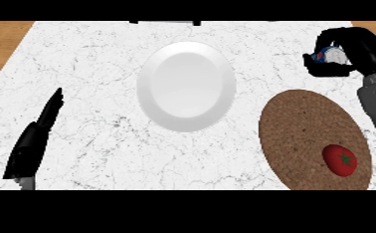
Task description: Pick the can from the placemat and place it in the plate
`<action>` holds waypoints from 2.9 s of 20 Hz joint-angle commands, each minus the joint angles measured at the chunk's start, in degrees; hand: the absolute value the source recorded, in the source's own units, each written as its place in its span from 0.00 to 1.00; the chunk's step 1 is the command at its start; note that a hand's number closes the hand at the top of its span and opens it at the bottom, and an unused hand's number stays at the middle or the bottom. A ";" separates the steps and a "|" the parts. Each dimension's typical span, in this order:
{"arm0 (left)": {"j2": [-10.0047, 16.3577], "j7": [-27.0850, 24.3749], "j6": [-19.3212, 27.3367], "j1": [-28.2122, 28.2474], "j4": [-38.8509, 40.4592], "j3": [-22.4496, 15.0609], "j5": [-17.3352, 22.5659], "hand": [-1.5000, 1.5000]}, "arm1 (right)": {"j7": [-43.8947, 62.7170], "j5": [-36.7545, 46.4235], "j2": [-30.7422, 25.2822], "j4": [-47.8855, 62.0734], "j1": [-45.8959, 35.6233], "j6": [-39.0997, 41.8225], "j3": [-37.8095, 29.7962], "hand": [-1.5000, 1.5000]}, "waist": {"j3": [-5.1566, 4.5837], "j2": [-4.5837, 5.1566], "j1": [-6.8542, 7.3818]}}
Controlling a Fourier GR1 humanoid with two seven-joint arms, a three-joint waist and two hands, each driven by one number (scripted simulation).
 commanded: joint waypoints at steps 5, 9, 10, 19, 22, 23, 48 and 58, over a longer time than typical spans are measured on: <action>-0.12 -0.93 -0.10 3.75 -1.66 0.38 -0.47 0.50 | -15.17 -7.94 3.64 -2.83 -5.83 1.09 -3.24 1.00 | -0.12 -0.94 -1.83; -1.91 -1.58 1.93 -0.52 3.84 1.04 -1.90 0.50 | -12.74 -10.67 3.96 -5.16 -10.26 8.74 -3.42 1.00 | -0.19 -0.80 -2.57; -0.12 -2.02 -0.57 1.56 2.55 2.64 0.21 0.50 | -12.31 -11.55 4.80 -10.09 -7.07 10.10 -2.52 1.00 | -0.19 -1.02 -2.88; -1.86 1.03 0.42 1.94 -1.84 1.43 -2.21 0.50 | 4.54 -10.02 17.54 -19.12 -12.10 12.52 3.40 1.00 | -0.17 -1.08 -2.73; -2.27 0.16 0.70 -1.92 2.29 2.36 -2.24 0.50 | 8.17 -8.61 21.88 -12.58 -18.03 12.26 4.22 1.00 | -0.19 -0.83 -2.44; -1.44 -1.99 -0.48 0.76 1.78 2.77 -2.05 0.50 | 9.13 -7.15 23.01 -12.30 -16.28 11.32 5.29 1.00 | -0.19 -0.86 -2.36; -3.69 0.79 -1.88 -2.23 0.57 1.43 -4.21 0.50 | 12.24 -26.89 32.86 19.33 -21.97 -10.10 25.89 0.00 | -0.16 -0.23 0.74; -3.66 -2.35 -1.30 0.69 0.87 3.10 -4.12 0.50 | 4.74 -36.04 29.89 21.69 -24.51 -15.49 8.02 0.00 | -0.14 -0.41 -1.57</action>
